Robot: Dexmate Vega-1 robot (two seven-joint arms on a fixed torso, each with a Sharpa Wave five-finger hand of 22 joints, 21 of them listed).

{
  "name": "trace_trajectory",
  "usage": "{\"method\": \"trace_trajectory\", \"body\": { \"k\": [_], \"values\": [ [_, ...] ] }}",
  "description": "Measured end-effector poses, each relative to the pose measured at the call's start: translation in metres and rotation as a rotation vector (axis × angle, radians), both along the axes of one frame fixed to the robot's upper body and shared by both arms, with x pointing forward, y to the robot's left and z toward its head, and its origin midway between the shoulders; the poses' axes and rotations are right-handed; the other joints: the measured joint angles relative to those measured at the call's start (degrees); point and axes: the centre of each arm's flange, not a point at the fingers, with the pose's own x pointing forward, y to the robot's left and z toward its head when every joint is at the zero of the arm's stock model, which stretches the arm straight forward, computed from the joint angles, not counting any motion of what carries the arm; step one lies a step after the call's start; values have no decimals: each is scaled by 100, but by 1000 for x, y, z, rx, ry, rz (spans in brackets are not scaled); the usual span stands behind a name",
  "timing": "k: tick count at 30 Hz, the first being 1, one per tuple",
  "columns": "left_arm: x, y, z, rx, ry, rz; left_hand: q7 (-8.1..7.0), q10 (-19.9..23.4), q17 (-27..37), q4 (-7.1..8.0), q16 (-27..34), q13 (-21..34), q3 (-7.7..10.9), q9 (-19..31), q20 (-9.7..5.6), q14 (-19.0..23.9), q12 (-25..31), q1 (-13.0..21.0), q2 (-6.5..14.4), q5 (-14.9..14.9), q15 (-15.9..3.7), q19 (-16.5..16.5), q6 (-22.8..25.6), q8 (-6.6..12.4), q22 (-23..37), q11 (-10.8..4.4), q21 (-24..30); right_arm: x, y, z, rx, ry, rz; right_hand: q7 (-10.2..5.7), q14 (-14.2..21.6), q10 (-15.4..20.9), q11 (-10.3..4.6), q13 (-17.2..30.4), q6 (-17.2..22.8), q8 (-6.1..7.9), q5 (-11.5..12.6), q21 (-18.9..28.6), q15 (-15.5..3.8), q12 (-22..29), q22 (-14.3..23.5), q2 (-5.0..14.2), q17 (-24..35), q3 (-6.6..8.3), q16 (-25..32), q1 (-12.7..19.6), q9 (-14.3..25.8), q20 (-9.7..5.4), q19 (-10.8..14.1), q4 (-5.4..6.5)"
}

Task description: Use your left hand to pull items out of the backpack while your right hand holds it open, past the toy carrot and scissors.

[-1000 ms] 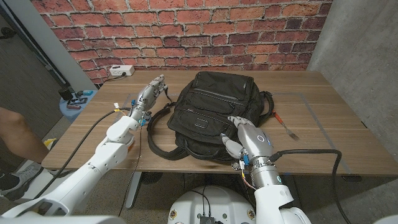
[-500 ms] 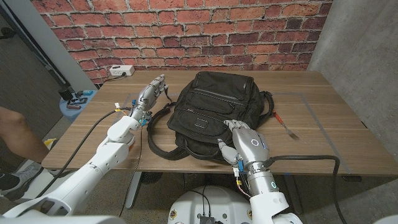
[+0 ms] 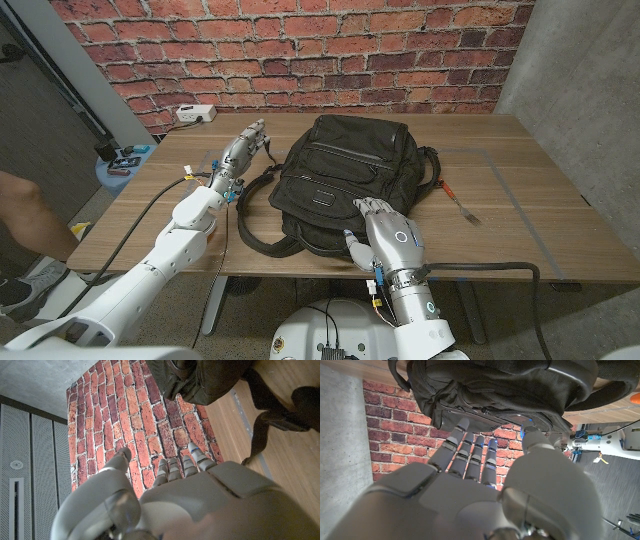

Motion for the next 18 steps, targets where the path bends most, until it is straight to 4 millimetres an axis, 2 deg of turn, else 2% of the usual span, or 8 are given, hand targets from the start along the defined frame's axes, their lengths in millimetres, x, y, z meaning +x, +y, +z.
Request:
{"method": "trace_trajectory", "body": {
  "k": [3, 16, 18],
  "values": [
    [0, 0, 0, 0, 0, 0, 0, 0, 0, 0, 0, 0, 0, 0, 0, 0, 0, 0, 0, 0, 0, 0, 0, 0, 0, 0, 0, 0, 2, -3, -13, -28, -6, -28, 99, 63, -22, 21, 78, 0, 0, 0, 0, 0, 0, -98, 0, -15, 21, 102, 0, 2, 79, -15],
    [-2, 0, 1, 3, -3, -7, 0, 0, 0, 0, 0, 0, 0, 0, 0, 0, 0, 0, 0, 0, 0, 0, 0, 0, -1, 0, -43, 4, 12, -17, -58, -143, -32, -138, 337, 325, -145, 70, 392, 86, 28, 0, -15, 113, 0, -207, 48, -71, 106, 297, 27, -40, 244, 9],
    [-2, 0, 1, 4, -3, -9, 0, 0, 0, -1, 0, 0, -1, 0, 0, 0, 0, 0, 0, 0, 0, 0, 0, 0, -1, 0, -43, 3, 12, -19, -61, -171, -41, -170, 350, 344, -164, 76, 430, 120, 28, 0, -28, 118, 0, -179, 53, -71, 106, 329, 27, -20, 266, 9]
  ]
}}
